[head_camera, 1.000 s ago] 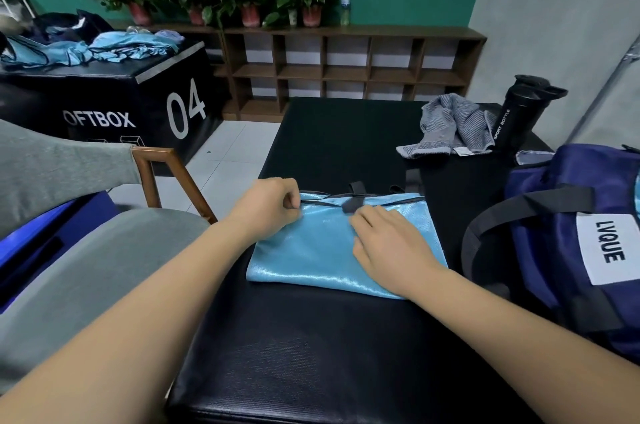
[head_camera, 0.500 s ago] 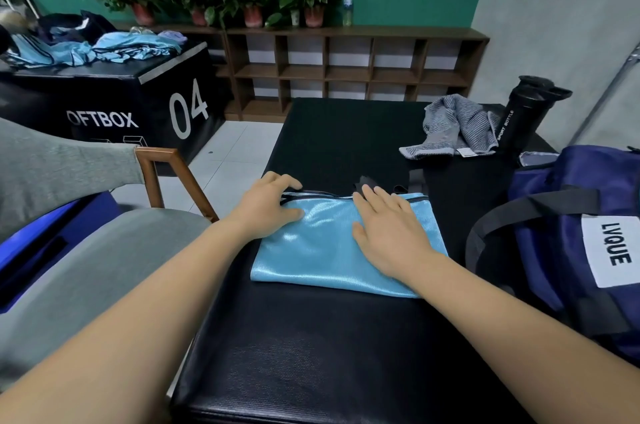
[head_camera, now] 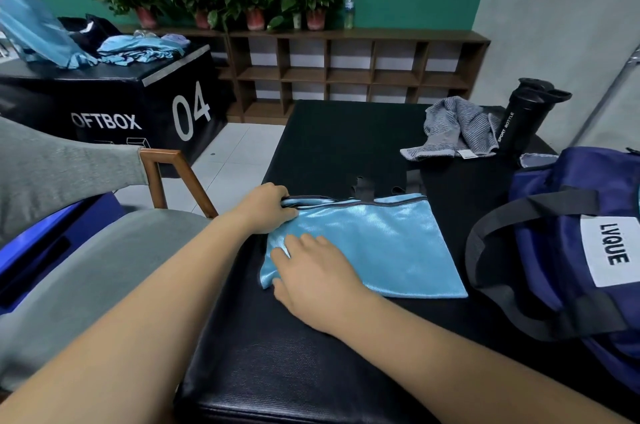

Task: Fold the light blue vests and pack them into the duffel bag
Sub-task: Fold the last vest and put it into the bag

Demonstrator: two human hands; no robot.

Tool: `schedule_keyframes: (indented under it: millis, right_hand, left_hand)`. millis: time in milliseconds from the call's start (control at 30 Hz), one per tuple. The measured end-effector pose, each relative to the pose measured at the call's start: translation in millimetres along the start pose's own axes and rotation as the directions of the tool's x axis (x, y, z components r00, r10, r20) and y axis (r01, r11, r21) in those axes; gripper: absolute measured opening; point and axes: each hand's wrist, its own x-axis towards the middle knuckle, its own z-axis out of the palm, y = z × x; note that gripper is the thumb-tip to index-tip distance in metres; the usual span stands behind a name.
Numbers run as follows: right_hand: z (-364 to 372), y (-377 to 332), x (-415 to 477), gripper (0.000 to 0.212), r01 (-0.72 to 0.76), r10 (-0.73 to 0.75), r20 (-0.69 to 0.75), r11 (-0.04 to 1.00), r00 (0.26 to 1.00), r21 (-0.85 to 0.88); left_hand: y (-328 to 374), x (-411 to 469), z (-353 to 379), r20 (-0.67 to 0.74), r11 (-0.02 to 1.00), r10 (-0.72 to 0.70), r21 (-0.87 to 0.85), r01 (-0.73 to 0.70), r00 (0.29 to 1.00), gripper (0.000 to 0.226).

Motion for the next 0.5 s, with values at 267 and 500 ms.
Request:
schedule_keyframes:
  millis: [267, 500]
  right_hand:
    - [4.2, -15.5, -1.2, 0.045, -0.069, 0.07, -0.02, 0.995, 0.997, 0.069]
    - [-30.9, -8.2, -14.6, 0.034, -0.219, 0.295, -0.041, 0.789, 0.955, 0.574]
  left_hand:
    - [12.7, -19.4, -24.5, 0.059, 0.983, -0.131, -0.119, 0.137, 0.99, 0.026]
    - [28.2, -35.4, -56.3, 0.168, 0.775, -0.207, -0.573, 0.267, 0.964, 0.017]
